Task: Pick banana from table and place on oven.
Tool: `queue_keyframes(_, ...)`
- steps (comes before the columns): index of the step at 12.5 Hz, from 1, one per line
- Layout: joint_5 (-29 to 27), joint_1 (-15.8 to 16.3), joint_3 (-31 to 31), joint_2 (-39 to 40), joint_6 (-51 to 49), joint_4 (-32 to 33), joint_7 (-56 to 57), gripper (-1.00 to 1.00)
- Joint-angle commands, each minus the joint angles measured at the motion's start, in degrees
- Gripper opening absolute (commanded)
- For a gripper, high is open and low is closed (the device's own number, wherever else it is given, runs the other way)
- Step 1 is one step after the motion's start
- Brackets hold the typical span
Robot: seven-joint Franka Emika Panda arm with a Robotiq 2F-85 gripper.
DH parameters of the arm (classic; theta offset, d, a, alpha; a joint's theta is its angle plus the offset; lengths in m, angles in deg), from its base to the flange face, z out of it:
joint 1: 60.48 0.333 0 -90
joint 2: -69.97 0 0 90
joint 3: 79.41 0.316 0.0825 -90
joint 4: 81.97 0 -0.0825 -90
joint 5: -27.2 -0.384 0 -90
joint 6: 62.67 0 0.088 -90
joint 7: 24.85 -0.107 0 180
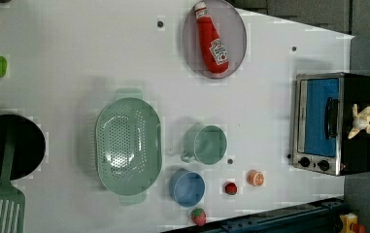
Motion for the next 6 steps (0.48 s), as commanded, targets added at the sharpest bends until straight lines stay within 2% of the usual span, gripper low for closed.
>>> queue_keyframes(1, 0.5, 0.4, 1.5, 1.3, -1.1, 2.9, -17.2, 1.0)
queue_keyframes(2, 1.2, 0.4, 2.0, 1.1, -1.1, 2.9, -17.3, 1.0)
queue_keyframes(4, 6.9, 0.4, 2.8, 0.7, -1.1, 2.9, -17.2, 1.0)
queue_keyframes(6, 7.9, 0.4, 3.3, 0.7, -1.1, 2.9, -17.3, 1.0)
